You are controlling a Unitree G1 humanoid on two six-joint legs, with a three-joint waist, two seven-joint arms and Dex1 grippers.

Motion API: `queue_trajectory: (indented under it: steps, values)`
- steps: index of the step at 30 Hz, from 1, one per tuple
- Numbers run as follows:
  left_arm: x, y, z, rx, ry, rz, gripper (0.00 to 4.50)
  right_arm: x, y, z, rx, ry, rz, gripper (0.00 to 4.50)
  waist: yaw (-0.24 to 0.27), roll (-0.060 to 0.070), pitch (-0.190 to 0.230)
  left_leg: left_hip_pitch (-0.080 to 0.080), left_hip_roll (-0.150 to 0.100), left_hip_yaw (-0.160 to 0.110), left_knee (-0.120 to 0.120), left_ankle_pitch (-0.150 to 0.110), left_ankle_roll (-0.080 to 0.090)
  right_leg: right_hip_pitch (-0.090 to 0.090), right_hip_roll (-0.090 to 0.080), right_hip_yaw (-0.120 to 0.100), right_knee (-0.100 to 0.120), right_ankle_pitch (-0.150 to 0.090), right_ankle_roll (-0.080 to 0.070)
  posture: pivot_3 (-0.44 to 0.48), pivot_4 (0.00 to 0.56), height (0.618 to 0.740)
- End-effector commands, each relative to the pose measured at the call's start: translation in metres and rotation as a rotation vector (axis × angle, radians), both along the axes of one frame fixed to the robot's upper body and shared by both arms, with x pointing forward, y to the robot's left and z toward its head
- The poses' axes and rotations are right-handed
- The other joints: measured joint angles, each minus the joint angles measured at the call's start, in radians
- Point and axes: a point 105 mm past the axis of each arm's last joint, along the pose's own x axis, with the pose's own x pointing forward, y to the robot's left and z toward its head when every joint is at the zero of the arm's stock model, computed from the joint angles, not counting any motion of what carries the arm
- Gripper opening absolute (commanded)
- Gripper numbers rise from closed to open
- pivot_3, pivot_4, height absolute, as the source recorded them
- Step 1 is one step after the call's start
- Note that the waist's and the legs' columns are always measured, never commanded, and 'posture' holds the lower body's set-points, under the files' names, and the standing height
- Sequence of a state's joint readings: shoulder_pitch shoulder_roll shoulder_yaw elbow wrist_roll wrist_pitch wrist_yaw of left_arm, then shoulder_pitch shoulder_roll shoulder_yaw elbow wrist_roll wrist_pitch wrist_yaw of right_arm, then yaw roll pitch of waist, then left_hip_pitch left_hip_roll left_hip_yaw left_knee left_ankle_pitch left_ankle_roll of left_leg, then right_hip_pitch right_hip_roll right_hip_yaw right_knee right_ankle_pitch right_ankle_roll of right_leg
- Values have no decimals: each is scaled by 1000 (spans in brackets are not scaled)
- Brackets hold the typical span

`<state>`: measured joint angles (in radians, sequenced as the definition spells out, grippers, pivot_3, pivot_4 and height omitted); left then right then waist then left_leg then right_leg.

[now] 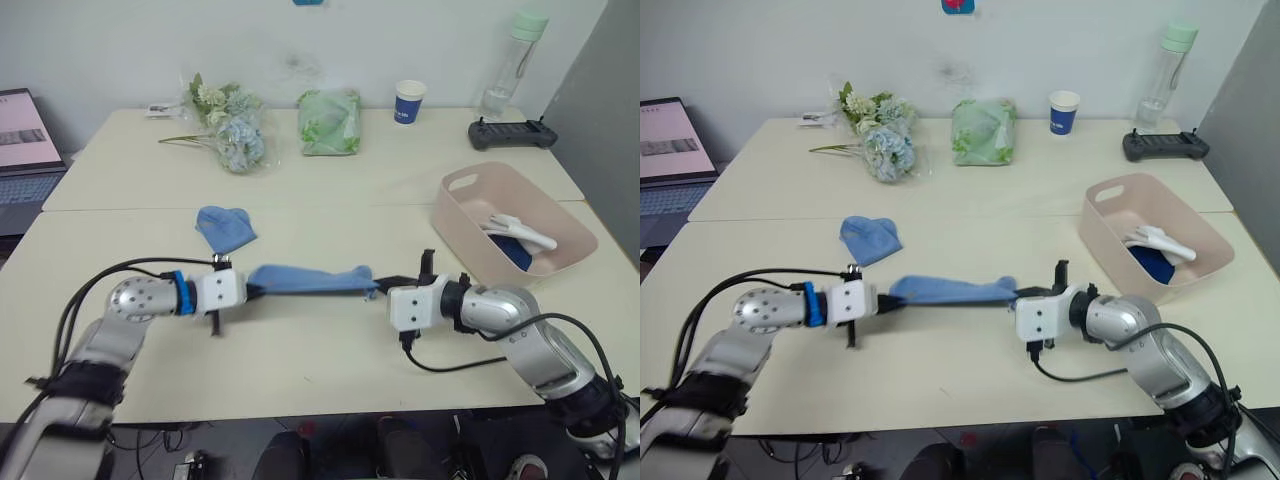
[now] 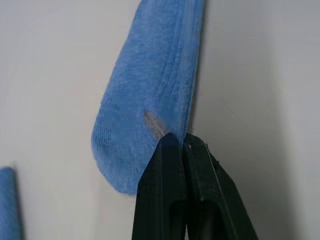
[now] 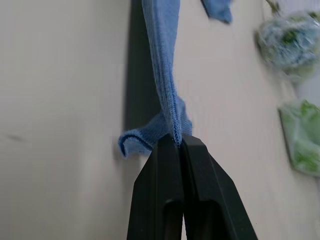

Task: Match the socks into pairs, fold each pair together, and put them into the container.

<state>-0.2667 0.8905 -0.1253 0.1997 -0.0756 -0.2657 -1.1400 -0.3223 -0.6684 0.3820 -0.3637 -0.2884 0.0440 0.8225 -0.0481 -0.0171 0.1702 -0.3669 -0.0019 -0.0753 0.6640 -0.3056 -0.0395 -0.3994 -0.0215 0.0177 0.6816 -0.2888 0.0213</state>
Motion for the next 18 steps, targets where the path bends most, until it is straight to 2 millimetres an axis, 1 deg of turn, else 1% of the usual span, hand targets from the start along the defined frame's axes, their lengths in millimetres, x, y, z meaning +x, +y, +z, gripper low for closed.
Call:
queue_trajectory:
  steps: [1, 4, 8, 10, 12, 13, 15, 18]
  values:
    - [-28, -8, 32, -20, 133, -46, 17, -21, 11, 22, 87, 111, 83, 0, 4, -1, 1, 0, 0, -1, 1, 0, 0, 2, 0, 0, 1, 0, 0, 0, 150, 740]
    - [-50, -11, 44, -5, 280, -85, 17, -34, 15, 33, 139, 241, 116, 0, 15, 0, 2, 5, -1, -2, 1, 0, 0, 8, 0, -2, -1, 1, -1, 0, 150, 740]
    - [-78, -9, 65, 45, 487, -166, 17, -58, 10, 45, 123, 475, 167, 0, 18, 0, 3, 4, -3, -3, 1, 0, 0, 9, 2, -3, -3, 0, 0, 0, 150, 740]
    - [-89, -4, 69, 68, 586, -184, 17, -68, 7, 49, 123, 594, 164, 0, 18, 0, 3, 5, -3, -2, 1, 0, 0, 9, 2, -4, -3, 0, 0, 0, 150, 740]
    - [-98, -1, 69, 97, 657, -200, 17, -76, 7, 50, 109, 677, 167, 0, 18, 0, 3, 5, -3, -2, 1, 0, 1, 9, 2, -4, -3, -1, 0, 0, 150, 740]
    - [-99, 0, 67, 109, 678, -204, 17, -78, 7, 49, 94, 708, 163, 0, 18, 0, 3, 5, -2, -3, 1, 0, 1, 9, 2, -4, -3, -1, 0, 0, 150, 740]
    - [-95, 2, 57, 143, 693, -209, 17, -78, 7, 39, 40, 728, 145, 0, 18, 2, 4, 5, -2, -3, 0, 0, 1, 9, 2, -3, -3, -1, -1, 0, 150, 740]
    - [-75, 4, 40, 193, 670, -206, 17, -68, 5, 21, -30, 724, 101, 0, 20, 2, 5, 5, -4, -2, 1, 0, 1, 10, 3, -4, -2, -1, 0, 0, 150, 740]
